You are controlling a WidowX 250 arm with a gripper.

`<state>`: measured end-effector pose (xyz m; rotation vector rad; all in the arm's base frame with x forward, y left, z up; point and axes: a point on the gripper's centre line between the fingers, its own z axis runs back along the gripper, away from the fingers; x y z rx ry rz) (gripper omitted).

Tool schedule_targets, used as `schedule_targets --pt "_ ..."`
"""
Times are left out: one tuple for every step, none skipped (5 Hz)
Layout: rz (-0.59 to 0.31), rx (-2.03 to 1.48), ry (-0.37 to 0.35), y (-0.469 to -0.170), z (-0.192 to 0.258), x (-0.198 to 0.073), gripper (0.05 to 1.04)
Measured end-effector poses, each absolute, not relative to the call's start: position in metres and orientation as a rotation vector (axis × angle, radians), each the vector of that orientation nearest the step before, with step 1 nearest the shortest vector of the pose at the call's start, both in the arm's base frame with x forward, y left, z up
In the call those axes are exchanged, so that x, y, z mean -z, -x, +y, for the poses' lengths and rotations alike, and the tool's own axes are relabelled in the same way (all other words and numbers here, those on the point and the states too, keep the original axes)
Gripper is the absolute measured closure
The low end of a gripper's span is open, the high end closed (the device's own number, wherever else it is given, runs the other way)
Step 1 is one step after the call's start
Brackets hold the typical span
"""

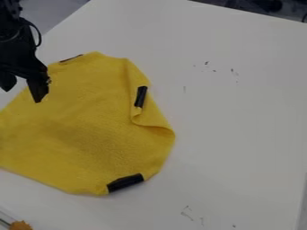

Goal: Unfold the cloth from bottom left to top right

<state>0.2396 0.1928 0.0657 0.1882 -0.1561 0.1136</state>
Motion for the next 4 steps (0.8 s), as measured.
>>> schedule_targets --pt "-0.134 -0.116 -0.172 -0.239 0.190 -0.058 0.082" --pt "-0.146 -0.058 -0.161 -0.255 0.165 -0.054 0.082" --pt "-0.129 0.038 -0.134 -0.272 0.133 -0.044 0.082" --pt "-0.140 0.124 -0.139 -0.288 0.097 -0.045 0.082"
